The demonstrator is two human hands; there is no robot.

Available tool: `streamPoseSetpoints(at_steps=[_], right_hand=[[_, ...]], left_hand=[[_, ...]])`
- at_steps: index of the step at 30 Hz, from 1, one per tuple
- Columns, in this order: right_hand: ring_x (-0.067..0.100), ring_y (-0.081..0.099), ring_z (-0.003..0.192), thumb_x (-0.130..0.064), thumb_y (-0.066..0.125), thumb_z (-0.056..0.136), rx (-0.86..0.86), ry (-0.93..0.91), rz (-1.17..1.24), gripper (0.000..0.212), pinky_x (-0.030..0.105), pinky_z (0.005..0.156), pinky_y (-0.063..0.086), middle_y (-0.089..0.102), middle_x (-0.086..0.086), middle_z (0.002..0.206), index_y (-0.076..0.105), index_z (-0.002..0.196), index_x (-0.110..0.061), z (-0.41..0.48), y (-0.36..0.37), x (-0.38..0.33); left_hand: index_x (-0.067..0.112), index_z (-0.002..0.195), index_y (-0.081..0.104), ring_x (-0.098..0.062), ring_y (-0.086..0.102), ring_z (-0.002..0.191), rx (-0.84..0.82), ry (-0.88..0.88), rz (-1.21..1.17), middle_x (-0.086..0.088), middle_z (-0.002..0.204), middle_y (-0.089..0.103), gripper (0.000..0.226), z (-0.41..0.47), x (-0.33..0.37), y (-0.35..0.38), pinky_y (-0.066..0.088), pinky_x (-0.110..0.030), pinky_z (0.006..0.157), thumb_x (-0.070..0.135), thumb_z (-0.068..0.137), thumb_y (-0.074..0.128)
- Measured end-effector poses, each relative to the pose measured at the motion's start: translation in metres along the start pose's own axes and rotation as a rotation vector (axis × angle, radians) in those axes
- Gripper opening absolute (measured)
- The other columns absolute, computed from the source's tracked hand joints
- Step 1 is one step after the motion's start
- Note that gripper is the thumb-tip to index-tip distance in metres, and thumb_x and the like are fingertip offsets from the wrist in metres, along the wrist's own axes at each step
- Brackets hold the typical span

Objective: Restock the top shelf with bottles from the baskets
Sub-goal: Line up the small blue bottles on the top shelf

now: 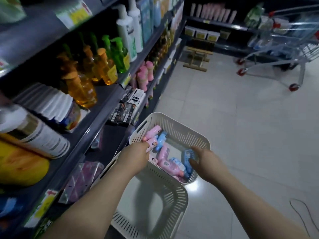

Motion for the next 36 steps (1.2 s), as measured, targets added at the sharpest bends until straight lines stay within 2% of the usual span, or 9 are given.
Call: streamPoseSetpoints(at_steps=[4,9,12,15,21,25,28,32,36], right_hand=[[0.027,0.053,0.119,-0.03,0.054,0.092,-0.022,0.076,0.036,0.048,0.031,0.09,0.042,0.058,0.009,0.13,0.047,0.138,-0.017,0.047,0.039,0.01],[0.029,0.054,0.114,-0.031,0.058,0.089,-0.034,0.116,0.057,0.04,0.033,0.092,0.042,0.06,0.01,0.125,0.055,0.124,-0.012,0.1,0.09,0.031],[0.028,0.053,0.114,-0.034,0.054,0.092,-0.049,0.111,0.02,0.039,0.033,0.092,0.042,0.06,0.009,0.123,0.052,0.125,-0.015,0.133,0.118,0.043],[0.028,0.052,0.116,-0.035,0.052,0.092,-0.064,0.109,0.007,0.041,0.034,0.096,0.041,0.06,0.008,0.125,0.051,0.127,-0.015,0.165,0.145,0.057],[0.029,0.048,0.123,-0.033,0.055,0.088,-0.058,0.155,0.025,0.047,0.036,0.106,0.037,0.057,0.008,0.131,0.051,0.132,-0.015,0.209,0.182,0.087],[0.03,0.052,0.116,-0.032,0.048,0.079,-0.064,0.226,0.112,0.045,0.037,0.101,0.041,0.062,0.008,0.121,0.058,0.119,-0.014,0.22,0.2,0.11],[0.03,0.052,0.112,-0.023,0.052,0.079,-0.12,0.288,0.145,0.037,0.036,0.096,0.043,0.061,0.009,0.118,0.058,0.114,-0.013,0.223,0.211,0.123],[0.031,0.05,0.114,-0.018,0.053,0.079,-0.154,0.329,0.166,0.041,0.036,0.095,0.044,0.058,0.01,0.122,0.055,0.12,-0.013,0.224,0.217,0.128],[0.031,0.049,0.117,-0.014,0.053,0.081,-0.176,0.382,0.18,0.048,0.036,0.099,0.042,0.054,0.012,0.127,0.049,0.129,-0.01,0.226,0.22,0.129]], left_hand=[[0.023,0.125,0.056,-0.03,0.061,0.102,-0.064,0.021,0.003,-0.007,0.116,0.063,0.033,0.061,-0.013,0.037,0.048,-0.036,0.081,0.021,0.093,0.05],[0.016,0.126,0.058,-0.027,0.06,0.106,-0.082,-0.017,-0.108,-0.004,0.126,0.06,0.033,0.133,-0.022,0.093,0.048,-0.031,0.085,0.025,0.094,0.054],[0.013,0.111,0.059,-0.029,0.06,0.099,-0.145,-0.025,-0.108,-0.009,0.115,0.063,0.024,0.174,-0.023,0.135,0.049,-0.033,0.083,0.027,0.093,0.051],[0.014,0.104,0.055,-0.026,0.06,0.098,-0.157,-0.058,-0.163,-0.011,0.122,0.059,0.02,0.213,-0.029,0.176,0.05,-0.035,0.085,0.021,0.086,0.055],[0.013,0.118,0.059,-0.031,0.061,0.105,-0.169,-0.062,0.017,-0.013,0.111,0.067,0.028,0.272,-0.026,0.238,0.049,-0.038,0.092,0.02,0.093,0.051],[0.012,0.118,0.061,-0.023,0.059,0.114,-0.198,-0.119,0.374,-0.006,0.121,0.065,0.028,0.293,-0.023,0.268,0.045,-0.032,0.092,0.016,0.097,0.043],[0.011,0.118,0.059,-0.022,0.059,0.113,-0.223,-0.15,0.456,-0.004,0.119,0.064,0.026,0.299,-0.022,0.285,0.046,-0.033,0.091,0.018,0.095,0.048],[0.002,0.128,0.043,-0.029,0.056,0.115,-0.161,-0.22,0.368,-0.013,0.121,0.062,0.043,0.299,-0.023,0.281,0.04,-0.033,0.093,0.027,0.094,0.051],[0.008,0.122,0.048,-0.029,0.06,0.103,-0.081,-0.142,0.191,-0.012,0.11,0.065,0.05,0.284,-0.019,0.26,0.044,-0.034,0.085,0.042,0.086,0.057]])
Point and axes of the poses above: each hand's wrist, its own z-axis towards the middle knuckle, its own y-axis out of the palm, x = y × z, the point moved 7 cm from there along z, towards the middle knuckle
